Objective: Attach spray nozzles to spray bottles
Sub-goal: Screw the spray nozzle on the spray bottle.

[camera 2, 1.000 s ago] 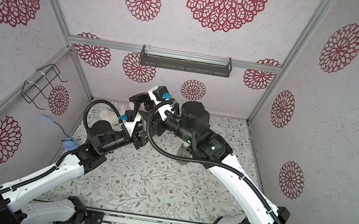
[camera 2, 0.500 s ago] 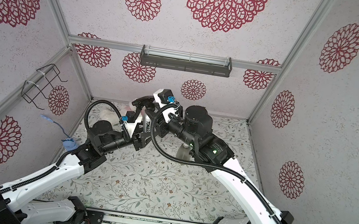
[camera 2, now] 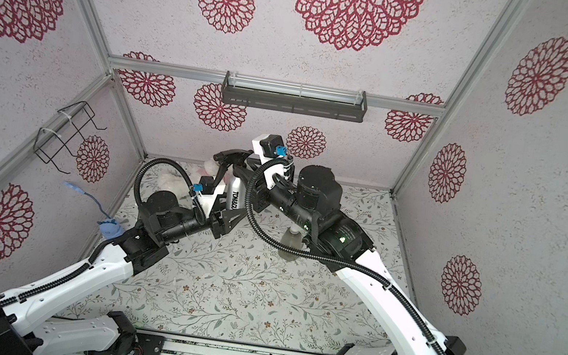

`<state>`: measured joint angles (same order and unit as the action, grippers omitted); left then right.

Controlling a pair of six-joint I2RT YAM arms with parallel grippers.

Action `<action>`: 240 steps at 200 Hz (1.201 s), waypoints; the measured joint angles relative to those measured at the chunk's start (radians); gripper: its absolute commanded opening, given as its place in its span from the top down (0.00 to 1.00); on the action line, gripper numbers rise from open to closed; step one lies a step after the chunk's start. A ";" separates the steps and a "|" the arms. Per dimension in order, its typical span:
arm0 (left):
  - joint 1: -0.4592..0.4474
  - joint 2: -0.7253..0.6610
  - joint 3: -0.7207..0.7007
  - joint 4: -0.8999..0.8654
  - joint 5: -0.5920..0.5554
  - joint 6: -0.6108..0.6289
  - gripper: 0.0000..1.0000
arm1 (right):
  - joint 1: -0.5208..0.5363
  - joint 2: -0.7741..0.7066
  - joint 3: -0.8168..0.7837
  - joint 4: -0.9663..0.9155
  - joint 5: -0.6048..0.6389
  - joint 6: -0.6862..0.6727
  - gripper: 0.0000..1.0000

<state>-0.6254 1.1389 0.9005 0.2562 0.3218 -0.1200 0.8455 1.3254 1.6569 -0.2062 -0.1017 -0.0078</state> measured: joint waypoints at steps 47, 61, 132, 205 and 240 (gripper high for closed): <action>0.000 0.000 0.000 -0.006 0.000 0.005 1.00 | -0.008 0.041 0.072 -0.047 -0.008 0.000 0.53; 0.000 0.000 0.000 -0.008 0.000 0.005 1.00 | -0.008 0.061 0.101 -0.060 -0.017 -0.001 0.53; 0.000 -0.002 0.000 -0.009 -0.002 0.019 1.00 | -0.010 0.076 0.101 -0.105 -0.064 0.000 0.59; 0.000 -0.002 0.000 -0.010 -0.005 0.021 1.00 | -0.010 0.074 0.105 -0.106 -0.069 0.001 0.69; 0.000 -0.003 0.000 -0.010 -0.012 0.023 1.00 | -0.010 0.071 0.091 -0.090 -0.068 0.003 0.72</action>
<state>-0.6254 1.1355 0.9005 0.2462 0.3099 -0.0971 0.8356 1.3964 1.7477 -0.2966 -0.1696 -0.0044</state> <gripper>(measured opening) 0.510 0.324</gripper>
